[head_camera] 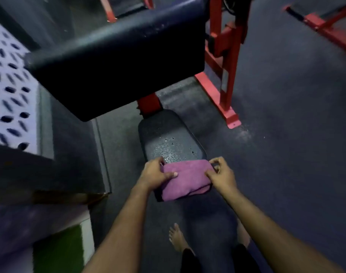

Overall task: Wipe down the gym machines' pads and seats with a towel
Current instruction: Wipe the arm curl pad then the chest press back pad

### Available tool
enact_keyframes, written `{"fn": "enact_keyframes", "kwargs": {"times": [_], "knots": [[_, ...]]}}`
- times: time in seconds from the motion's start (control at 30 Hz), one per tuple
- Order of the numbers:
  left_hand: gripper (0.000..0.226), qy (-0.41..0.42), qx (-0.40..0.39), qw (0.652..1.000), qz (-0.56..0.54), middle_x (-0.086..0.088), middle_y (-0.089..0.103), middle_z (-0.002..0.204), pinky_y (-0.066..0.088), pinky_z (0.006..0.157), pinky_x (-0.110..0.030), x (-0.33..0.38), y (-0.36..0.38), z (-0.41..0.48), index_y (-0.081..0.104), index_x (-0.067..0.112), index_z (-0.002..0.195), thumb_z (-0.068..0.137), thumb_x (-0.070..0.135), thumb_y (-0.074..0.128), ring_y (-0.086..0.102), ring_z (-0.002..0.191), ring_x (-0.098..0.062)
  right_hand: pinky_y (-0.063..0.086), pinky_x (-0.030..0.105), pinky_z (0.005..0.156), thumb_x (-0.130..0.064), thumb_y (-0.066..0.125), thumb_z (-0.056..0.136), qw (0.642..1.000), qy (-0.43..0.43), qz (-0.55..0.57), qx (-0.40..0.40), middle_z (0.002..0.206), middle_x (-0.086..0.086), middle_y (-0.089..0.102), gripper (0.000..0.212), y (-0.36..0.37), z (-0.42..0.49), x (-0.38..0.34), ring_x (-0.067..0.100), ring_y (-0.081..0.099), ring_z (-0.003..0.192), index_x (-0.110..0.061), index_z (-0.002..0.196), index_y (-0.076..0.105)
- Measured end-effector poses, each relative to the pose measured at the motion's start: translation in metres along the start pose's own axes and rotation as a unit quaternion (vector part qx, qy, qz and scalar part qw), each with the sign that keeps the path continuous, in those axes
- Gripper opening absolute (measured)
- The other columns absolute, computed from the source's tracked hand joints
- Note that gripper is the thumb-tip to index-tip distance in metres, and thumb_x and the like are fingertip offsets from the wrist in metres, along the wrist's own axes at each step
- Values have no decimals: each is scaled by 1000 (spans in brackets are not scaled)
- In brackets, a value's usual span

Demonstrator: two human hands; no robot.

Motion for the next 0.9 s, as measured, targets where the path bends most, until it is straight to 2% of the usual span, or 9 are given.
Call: {"fn": "enact_keyframes", "kwargs": {"times": [0.1,0.23,0.33,0.43,0.5,0.57,0.63,0.73,0.9], "knots": [[36,43,11,999,-7,-4,62,93,37,67,-29,-8,21,43,62,14,98,80,37,83,55,82,-22,42,13,73,6,66,78,993,-44,12,113,94,0,71,33,1,33,-18,18,64,87,-10,107,70],[28,63,94,993,43,-11,59,119,47,95,-41,-15,22,59,65,14,115,90,25,67,57,109,-31,43,20,100,-6,72,85,995,-68,-31,60,125,-1,70,46,42,80,-21,17,64,114,-20,129,70],[41,196,102,974,55,-7,51,142,40,109,-46,20,38,59,62,28,132,93,37,55,44,131,-29,40,19,109,-13,58,102,984,-12,150,98,142,-9,58,48,48,82,5,6,54,129,-29,147,53],[55,277,0,946,168,1,15,167,15,121,-52,57,88,84,38,49,149,96,61,41,15,150,-29,41,27,105,-23,39,111,920,105,346,153,150,-1,50,41,49,76,57,16,49,135,-27,152,43],[62,280,-50,925,251,6,-1,169,12,121,-59,62,114,107,24,56,152,94,71,38,8,152,-31,41,38,101,-30,31,112,886,170,420,102,149,6,52,41,64,74,79,23,50,136,-20,148,47],[60,269,-24,918,290,5,5,169,24,117,-58,57,123,122,24,55,152,95,72,33,20,148,-32,44,41,100,-28,31,111,868,182,455,76,141,9,59,39,70,78,93,25,53,131,-16,135,58],[55,241,47,926,287,0,18,166,34,111,-50,52,121,115,32,48,151,98,65,33,34,140,-30,48,42,100,-22,33,109,866,169,464,76,132,7,65,35,65,81,98,24,58,128,-15,120,66],[58,158,121,942,270,-8,27,161,42,102,-46,39,125,83,34,38,153,100,60,38,42,129,-32,50,35,96,-13,35,107,871,167,458,65,124,3,70,35,68,81,102,19,61,123,-13,116,68],[62,147,104,933,312,-9,33,157,40,101,-47,50,128,104,34,38,152,98,68,31,41,125,-32,53,30,92,-1,38,102,881,161,442,46,119,0,73,39,70,87,111,10,65,114,-13,113,73]]}}
Point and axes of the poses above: each hand's wrist, its own z-axis towards the middle knuckle, its own y-axis out of the palm, x = y × z, the point moved 9 cm from there along z, towards the middle knuckle
